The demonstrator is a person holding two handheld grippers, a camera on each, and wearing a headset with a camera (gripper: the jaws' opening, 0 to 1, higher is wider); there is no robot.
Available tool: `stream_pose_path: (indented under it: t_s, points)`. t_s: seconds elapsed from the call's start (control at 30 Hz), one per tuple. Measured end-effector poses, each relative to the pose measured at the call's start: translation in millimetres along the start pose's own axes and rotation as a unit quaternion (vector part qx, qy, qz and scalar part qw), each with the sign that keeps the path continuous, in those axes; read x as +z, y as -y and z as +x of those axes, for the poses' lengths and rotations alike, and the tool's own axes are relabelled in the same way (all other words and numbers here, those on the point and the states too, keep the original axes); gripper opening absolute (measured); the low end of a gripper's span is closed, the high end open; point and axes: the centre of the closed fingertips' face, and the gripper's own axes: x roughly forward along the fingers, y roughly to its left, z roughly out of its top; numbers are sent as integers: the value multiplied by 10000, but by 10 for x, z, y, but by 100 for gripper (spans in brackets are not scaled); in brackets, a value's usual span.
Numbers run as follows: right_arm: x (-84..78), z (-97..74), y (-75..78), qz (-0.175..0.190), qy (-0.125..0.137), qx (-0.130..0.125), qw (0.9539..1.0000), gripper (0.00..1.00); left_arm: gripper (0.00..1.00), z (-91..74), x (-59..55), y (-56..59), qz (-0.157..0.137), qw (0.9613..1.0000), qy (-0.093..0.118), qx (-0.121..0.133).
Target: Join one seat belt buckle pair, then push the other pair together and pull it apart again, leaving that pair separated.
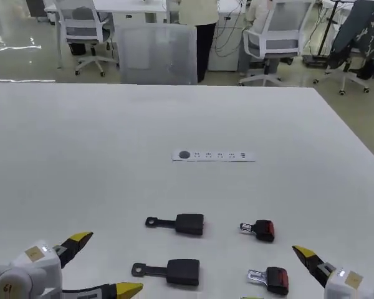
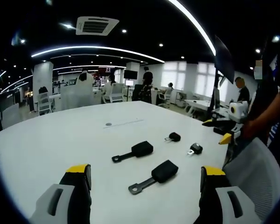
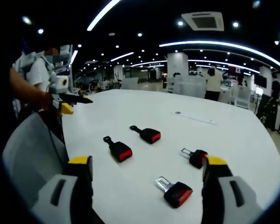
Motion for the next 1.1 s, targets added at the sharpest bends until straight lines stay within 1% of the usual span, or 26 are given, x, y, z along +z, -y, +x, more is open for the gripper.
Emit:
stream_pose_path:
  t_s: [0.1,0.3,0.47,0.57,0.63,0.77,1.1]
  points:
    - [3,1,7,-5,-3,2,10000,99,100,3,22,19,12,10000,4,-2]
    - [4,-7,10,-14,-6,7,10000,99,100,3,34,20,18,10000,13,-1]
    - [-6,-23,14,-28,-22,6,10000,99,100,3,-9,-25,5,10000,2,-5]
    - [-9,-33,19,-32,-29,-1,10000,99,100,5,-15,-17,14,10000,-6,-14]
    - [-11,-39,24,-28,-29,-5,10000,99,100,9,-39,-42,9,10000,-12,-16]
    - [-12,-43,26,-25,-28,-13,10000,99,100,13,-36,-26,18,10000,-20,-24]
    - [-15,-39,27,-21,-29,-22,10000,99,100,27,-47,-63,17,10000,0,-28]
